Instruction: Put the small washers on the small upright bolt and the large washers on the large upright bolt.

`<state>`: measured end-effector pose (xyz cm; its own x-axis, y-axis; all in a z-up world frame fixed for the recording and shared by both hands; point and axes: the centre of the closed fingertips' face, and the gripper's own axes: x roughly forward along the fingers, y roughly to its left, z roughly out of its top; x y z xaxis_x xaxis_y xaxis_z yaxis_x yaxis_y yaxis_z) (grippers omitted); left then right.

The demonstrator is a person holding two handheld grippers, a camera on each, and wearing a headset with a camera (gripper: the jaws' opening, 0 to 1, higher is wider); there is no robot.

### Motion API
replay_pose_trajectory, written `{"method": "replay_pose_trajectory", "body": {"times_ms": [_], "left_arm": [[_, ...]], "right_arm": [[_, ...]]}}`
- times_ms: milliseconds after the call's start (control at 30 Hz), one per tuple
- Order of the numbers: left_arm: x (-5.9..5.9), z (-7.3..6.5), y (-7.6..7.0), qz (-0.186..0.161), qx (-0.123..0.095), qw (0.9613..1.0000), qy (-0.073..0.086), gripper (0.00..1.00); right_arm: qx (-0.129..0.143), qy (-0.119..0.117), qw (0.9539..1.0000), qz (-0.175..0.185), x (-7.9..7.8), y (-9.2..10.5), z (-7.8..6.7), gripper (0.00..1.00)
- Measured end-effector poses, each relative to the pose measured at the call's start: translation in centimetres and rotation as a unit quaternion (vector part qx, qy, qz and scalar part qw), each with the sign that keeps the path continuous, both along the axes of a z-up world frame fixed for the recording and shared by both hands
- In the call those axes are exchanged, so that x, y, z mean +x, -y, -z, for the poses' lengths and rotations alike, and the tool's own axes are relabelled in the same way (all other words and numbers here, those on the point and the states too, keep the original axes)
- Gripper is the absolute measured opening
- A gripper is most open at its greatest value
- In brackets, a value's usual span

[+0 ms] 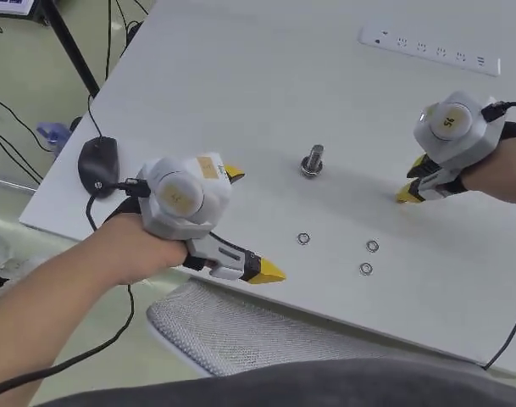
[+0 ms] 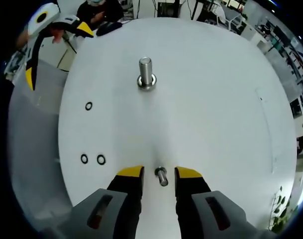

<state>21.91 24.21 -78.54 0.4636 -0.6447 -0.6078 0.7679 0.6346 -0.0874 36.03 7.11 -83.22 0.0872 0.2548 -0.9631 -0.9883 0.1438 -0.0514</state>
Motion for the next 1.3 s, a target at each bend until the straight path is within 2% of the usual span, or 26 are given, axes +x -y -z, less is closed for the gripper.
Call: {"method": "replay_pose_trajectory", "body": {"times_ms": [233, 333, 367, 633, 967, 1300], "left_arm": [[-0.1, -0.2, -0.2, 0.005, 0.005, 1.0, 0.002, 0.96], [-0.2, -0.3, -0.1, 0.007, 0.003, 1.0, 0.005, 0.96], [-0.2, -0.3, -0.1, 0.007, 0.003, 1.0, 0.004, 0.96], [-0.4, -0.4, -0.1, 0.007, 0.002, 1.0, 0.005, 0.95], [-0.7, -0.3, -0.1, 0.007, 0.005, 0.9999, 0.006, 0.94], [-0.9, 0.0, 0.0, 0.007, 0.01, 0.9999, 0.006, 0.93]], "right_arm": [[0.008, 0.003, 0.9999, -0.014, -1.6, -0.4, -1.1, 0.26], [0.002, 0.006, 0.9993, -0.036, -2.2, -0.4, -1.0, 0.26], [0.003, 0.004, 0.9992, -0.04, -1.8, -0.5, -0.9, 0.26], [0.018, -0.014, 0.998, -0.059, -5.2, -1.3, -0.9, 0.29], [0.021, -0.029, 0.997, -0.069, -8.6, -1.6, 0.5, 0.29], [0.017, -0.025, 0.9967, -0.075, -9.4, -1.6, 2.4, 0.28]]}}
